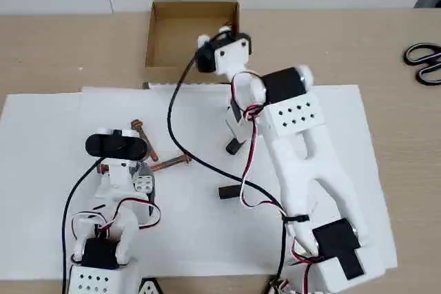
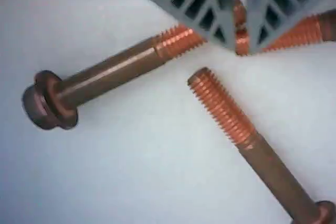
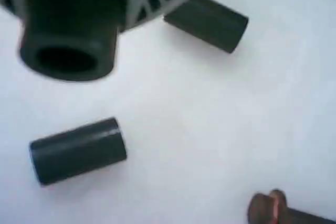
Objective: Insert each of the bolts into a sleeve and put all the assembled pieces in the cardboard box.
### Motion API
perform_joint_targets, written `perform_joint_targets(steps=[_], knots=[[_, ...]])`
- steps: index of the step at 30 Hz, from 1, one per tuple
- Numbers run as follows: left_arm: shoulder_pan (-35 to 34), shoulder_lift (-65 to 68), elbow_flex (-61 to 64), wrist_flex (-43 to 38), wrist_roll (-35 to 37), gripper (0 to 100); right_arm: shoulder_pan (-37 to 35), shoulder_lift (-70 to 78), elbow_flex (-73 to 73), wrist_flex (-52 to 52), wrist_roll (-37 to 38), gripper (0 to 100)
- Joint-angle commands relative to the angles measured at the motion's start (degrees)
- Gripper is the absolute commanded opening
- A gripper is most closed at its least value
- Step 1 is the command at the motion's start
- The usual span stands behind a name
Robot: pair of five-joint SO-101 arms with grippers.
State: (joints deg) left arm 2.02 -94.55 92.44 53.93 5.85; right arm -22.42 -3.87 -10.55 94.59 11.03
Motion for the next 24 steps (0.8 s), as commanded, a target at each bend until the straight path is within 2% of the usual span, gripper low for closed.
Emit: perform_joint_targets(steps=[1, 6, 10, 15, 20, 24], knots=[[0.0, -0.4, -0.7, -1.4, -0.3, 1, 2.2, -3.3, -7.6, 3.1, 0.8, 0.3], [-0.1, 0.1, -11.7, 1.5, -2.8, 1, 6.1, -3.4, -11.2, 4.2, 0.4, 0.3], [0.3, 2.9, -22.7, 7.9, -5.2, 1, 8.7, -5.5, -11.1, 4.4, 0.4, 0.3], [0.0, 19.2, -38.7, 16.5, -5.6, 1, 10.4, -7.0, -11.0, 4.4, 0.4, 0.3], [0.3, 41.1, -55.1, 20.7, -6.4, 1, 11.4, -7.2, -10.9, 4.4, 0.4, 0.3], [0.4, 57.2, -66.0, 24.6, -16.7, 1, 11.6, -7.4, -7.6, 4.4, 0.4, 0.3]])
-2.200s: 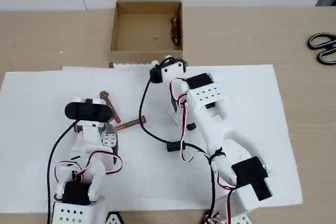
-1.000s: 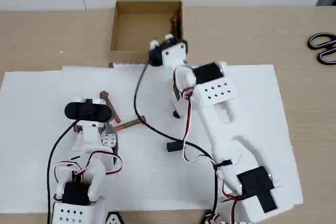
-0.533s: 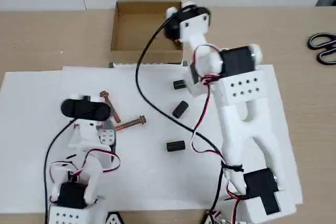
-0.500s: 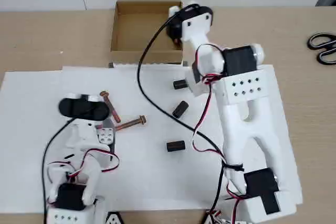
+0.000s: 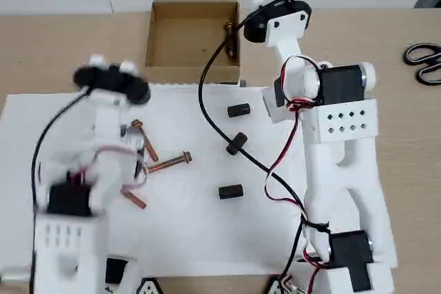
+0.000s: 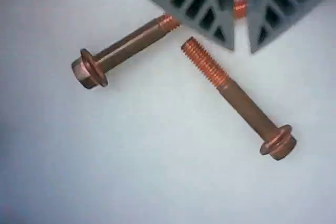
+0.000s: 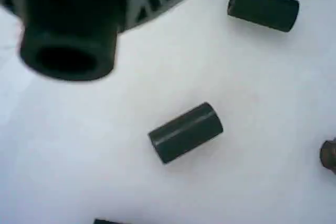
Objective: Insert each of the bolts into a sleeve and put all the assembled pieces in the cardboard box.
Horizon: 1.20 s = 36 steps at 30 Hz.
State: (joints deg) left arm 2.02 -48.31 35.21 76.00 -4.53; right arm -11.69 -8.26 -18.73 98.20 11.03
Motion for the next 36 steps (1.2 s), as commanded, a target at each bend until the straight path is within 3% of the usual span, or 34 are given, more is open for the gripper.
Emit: perform_joint_targets(steps=[1, 4, 7, 15, 19, 36], knots=[[0.4, 14.4, -11.3, 4.5, -9.5, 1, 0.9, -3.1, 1.6, 0.7, 0.4, 0.3], [0.6, 22.6, -17.5, 8.3, -16.0, 1, 0.9, -3.1, 4.0, 0.7, 0.4, 0.3], [2.5, 29.2, -22.3, 10.1, -16.9, 1, 0.9, -3.1, 4.8, 0.7, 0.4, 0.3], [9.8, 41.8, -23.8, 12.5, -25.5, 2, 1.0, -3.1, 4.8, 0.7, 0.4, 0.3], [11.0, 44.2, -24.0, 12.3, -26.7, 8, 1.0, -3.1, 4.8, 0.7, 0.4, 0.3], [9.7, 53.7, -24.1, 8.2, -33.5, 9, 1.0, -3.1, 7.6, 0.7, 0.4, 0.3]])
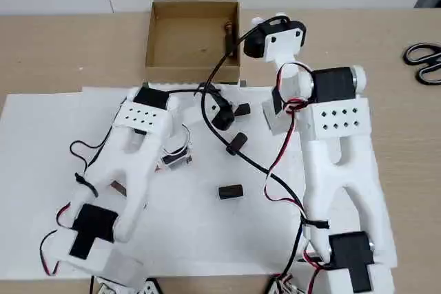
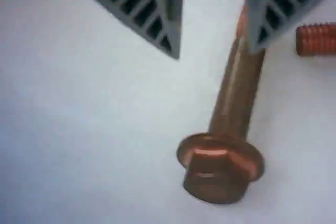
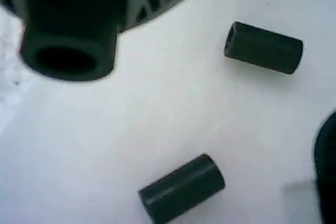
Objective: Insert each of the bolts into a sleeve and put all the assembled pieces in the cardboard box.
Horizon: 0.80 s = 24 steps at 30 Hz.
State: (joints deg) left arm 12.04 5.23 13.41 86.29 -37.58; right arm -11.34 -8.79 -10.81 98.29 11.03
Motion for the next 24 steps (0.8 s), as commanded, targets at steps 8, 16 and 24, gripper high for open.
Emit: perform_joint_targets(steps=[8, 16, 24], knots=[[0.0, 6.4, -2.3, -5.1, -0.5, 9, 0.7, -2.6, -0.4, 0.7, 0.4, 0.3], [0.0, 10.9, -2.3, -9.4, -0.5, 8, 0.7, -2.6, -0.4, 0.7, 0.4, 0.3], [0.0, 10.1, -4.0, -7.9, -0.5, 1, 0.3, -3.1, -0.4, 0.6, 0.6, 0.3]])
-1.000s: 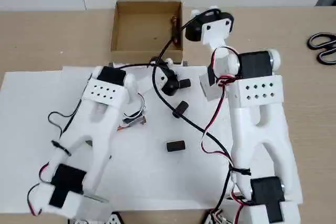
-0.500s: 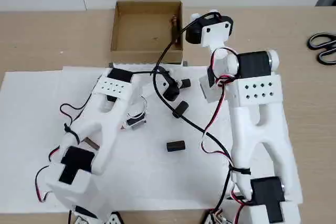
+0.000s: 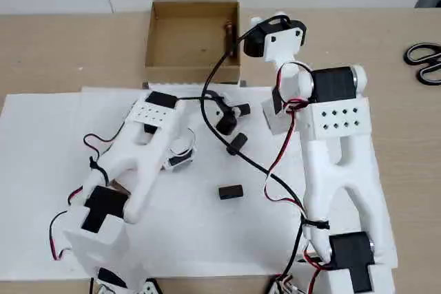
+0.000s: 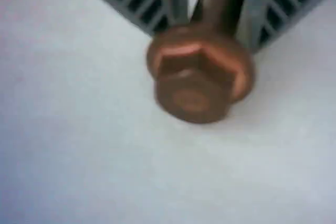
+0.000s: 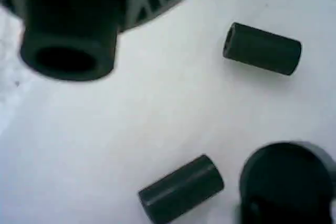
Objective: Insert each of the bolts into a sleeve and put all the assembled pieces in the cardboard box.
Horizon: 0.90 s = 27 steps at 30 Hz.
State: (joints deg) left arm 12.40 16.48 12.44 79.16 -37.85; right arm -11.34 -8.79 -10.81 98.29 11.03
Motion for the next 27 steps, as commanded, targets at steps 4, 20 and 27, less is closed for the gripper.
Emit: perform_joint_targets(steps=[4, 20, 27], knots=[[-0.4, -7.1, -5.7, 2.5, 1.1, 1, 0.2, -9.9, -0.4, 0.6, 0.8, 0.3], [0.0, -41.8, -5.4, 1.7, 20.6, 1, -2.9, -23.3, 3.7, 0.5, 3.3, 0.5], [0.0, -51.2, -5.1, 7.6, 25.8, 1, -6.6, -30.4, 4.0, 0.9, 3.2, 0.7]])
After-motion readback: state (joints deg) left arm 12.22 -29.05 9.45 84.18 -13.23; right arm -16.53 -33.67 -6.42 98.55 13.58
